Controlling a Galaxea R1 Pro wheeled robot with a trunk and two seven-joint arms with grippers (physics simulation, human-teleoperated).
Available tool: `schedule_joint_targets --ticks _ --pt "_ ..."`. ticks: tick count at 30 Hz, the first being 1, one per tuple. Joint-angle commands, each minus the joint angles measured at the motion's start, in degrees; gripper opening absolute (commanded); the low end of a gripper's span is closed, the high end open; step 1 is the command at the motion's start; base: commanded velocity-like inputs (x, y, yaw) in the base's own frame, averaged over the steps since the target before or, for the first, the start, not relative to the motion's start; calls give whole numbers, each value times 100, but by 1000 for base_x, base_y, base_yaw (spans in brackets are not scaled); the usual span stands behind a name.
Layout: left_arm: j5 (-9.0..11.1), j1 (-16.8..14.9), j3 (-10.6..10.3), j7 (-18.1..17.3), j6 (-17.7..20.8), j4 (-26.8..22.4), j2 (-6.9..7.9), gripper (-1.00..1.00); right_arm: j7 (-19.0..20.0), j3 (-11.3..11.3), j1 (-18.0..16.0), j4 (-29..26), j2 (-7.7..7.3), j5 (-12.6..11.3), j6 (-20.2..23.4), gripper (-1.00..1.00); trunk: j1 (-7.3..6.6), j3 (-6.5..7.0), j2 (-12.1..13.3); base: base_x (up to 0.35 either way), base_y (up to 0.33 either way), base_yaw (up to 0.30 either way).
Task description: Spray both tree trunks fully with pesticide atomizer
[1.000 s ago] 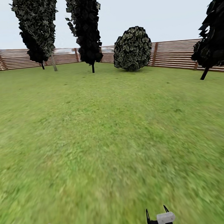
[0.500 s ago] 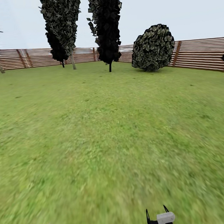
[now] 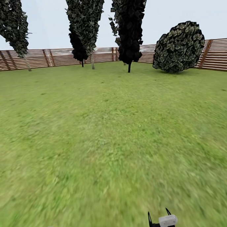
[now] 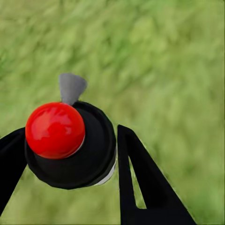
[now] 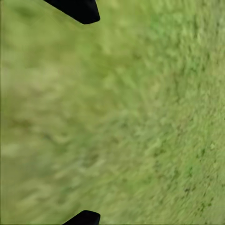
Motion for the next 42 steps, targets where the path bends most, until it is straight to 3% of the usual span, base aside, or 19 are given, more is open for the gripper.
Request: schedule_joint_targets --ticks 1,42 --pt "-51 -5 41 5 -19 8 -1 -100 -59 6 -4 6 0 49 -5 100 0 -5 -2 102 297 281" --pt "-51 -5 41 8 -19 10 -1 -100 -60 6 -4 10 0 49 -7 100 0 -5 -2 102 297 281"
